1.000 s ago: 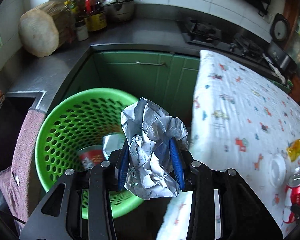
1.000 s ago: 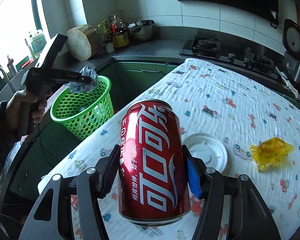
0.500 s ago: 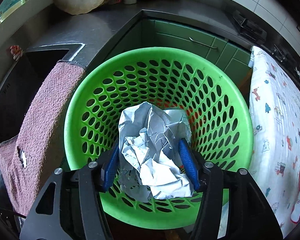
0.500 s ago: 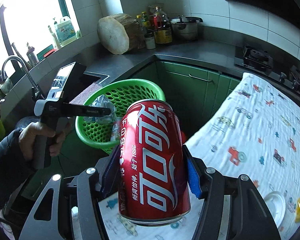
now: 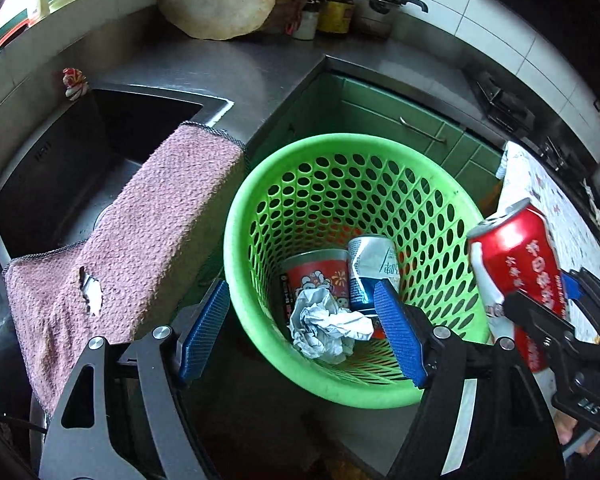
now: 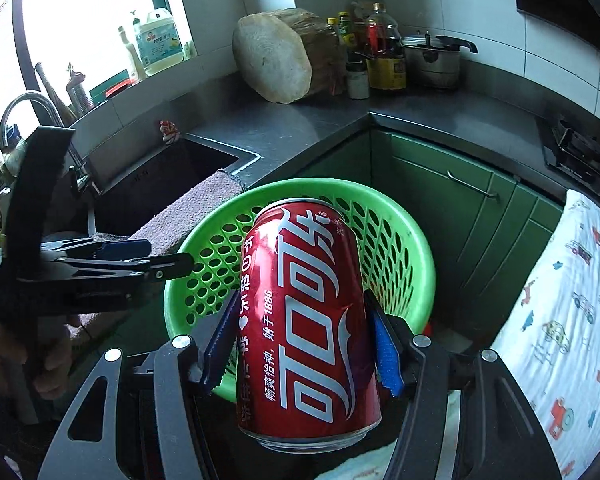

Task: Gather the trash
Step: 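Carry the foil and Coca-Cola can over the green basket and open both grippers, then move both grippers back over the table toward the white lid, then grasp the yellow wrapper with the right gripper while the left gripper grasps the white lid, then lift the yellow wrapper with the right gripper while the left gripper lifts the white lid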

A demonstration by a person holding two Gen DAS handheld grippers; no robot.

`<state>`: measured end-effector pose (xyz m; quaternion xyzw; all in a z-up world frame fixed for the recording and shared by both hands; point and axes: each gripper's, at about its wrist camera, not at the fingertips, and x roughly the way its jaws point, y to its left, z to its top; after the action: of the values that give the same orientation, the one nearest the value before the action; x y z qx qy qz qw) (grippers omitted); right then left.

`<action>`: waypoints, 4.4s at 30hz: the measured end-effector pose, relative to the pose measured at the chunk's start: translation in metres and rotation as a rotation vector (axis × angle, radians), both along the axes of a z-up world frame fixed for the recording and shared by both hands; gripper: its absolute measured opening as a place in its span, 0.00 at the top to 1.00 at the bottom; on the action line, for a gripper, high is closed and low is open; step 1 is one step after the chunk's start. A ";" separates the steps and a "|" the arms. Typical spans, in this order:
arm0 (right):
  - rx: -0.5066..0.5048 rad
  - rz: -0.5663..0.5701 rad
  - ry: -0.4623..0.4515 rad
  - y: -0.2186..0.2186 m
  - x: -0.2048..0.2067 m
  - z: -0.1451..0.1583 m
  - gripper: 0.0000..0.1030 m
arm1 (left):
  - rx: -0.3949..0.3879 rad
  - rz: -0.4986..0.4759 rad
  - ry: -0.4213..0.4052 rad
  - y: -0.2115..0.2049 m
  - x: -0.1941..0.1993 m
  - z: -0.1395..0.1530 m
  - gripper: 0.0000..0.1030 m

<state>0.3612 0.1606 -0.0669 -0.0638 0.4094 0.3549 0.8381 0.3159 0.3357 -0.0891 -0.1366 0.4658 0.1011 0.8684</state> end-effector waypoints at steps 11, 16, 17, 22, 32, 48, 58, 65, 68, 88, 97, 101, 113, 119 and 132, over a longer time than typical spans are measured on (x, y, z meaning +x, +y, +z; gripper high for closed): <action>-0.002 0.033 0.035 0.020 0.009 -0.023 0.35 | -0.007 0.051 -0.003 0.017 -0.019 0.004 0.25; 0.010 0.039 0.002 0.001 -0.011 -0.006 0.35 | -0.004 0.028 -0.004 0.005 -0.013 0.009 0.25; 0.011 0.037 -0.005 -0.005 -0.016 -0.002 0.35 | -0.001 0.019 -0.005 0.000 -0.011 0.011 0.25; 0.037 0.016 -0.020 -0.044 -0.044 0.017 0.30 | 0.011 -0.036 -0.021 -0.029 -0.004 0.024 0.24; 0.053 -0.078 -0.035 -0.142 -0.112 0.039 0.28 | 0.025 -0.166 -0.054 -0.109 -0.009 0.047 0.21; -0.025 -0.414 -0.033 -0.331 -0.201 0.034 0.27 | 0.029 -0.418 -0.088 -0.256 -0.029 0.065 0.16; -0.038 -0.654 -0.007 -0.424 -0.204 0.023 0.27 | 0.023 -0.537 -0.069 -0.318 -0.035 0.057 0.16; 0.012 -0.765 0.009 -0.455 -0.182 0.012 0.27 | 0.011 -0.562 -0.051 -0.333 -0.028 0.050 0.16; 0.033 -0.813 0.011 -0.462 -0.166 0.006 0.30 | 0.001 -0.565 -0.043 -0.337 -0.022 0.046 0.16; 0.161 -1.024 0.070 -0.506 -0.096 -0.037 0.47 | -0.005 -0.595 0.039 -0.360 0.010 0.010 0.16; 0.120 -0.949 0.076 -0.506 -0.083 -0.039 0.81 | -0.037 -0.625 0.052 -0.375 0.017 0.002 0.17; 0.088 -0.909 0.056 -0.501 -0.084 -0.034 0.90 | -0.061 -0.658 0.051 -0.388 0.017 -0.001 0.21; 0.084 -0.831 0.020 -0.488 -0.108 -0.015 0.95 | -0.136 -0.767 0.103 -0.425 0.020 -0.024 0.41; 0.076 -0.799 0.009 -0.479 -0.125 -0.006 0.95 | -0.150 -0.788 0.131 -0.436 0.024 -0.037 0.54; 0.060 -0.734 -0.017 -0.451 -0.146 0.009 0.95 | -0.083 -0.797 0.087 -0.438 0.011 -0.033 0.91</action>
<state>0.2148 -0.2904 -0.0578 0.1092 0.3876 0.0417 0.9144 0.3268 -0.1024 -0.1221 0.0243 0.5222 -0.2568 0.8129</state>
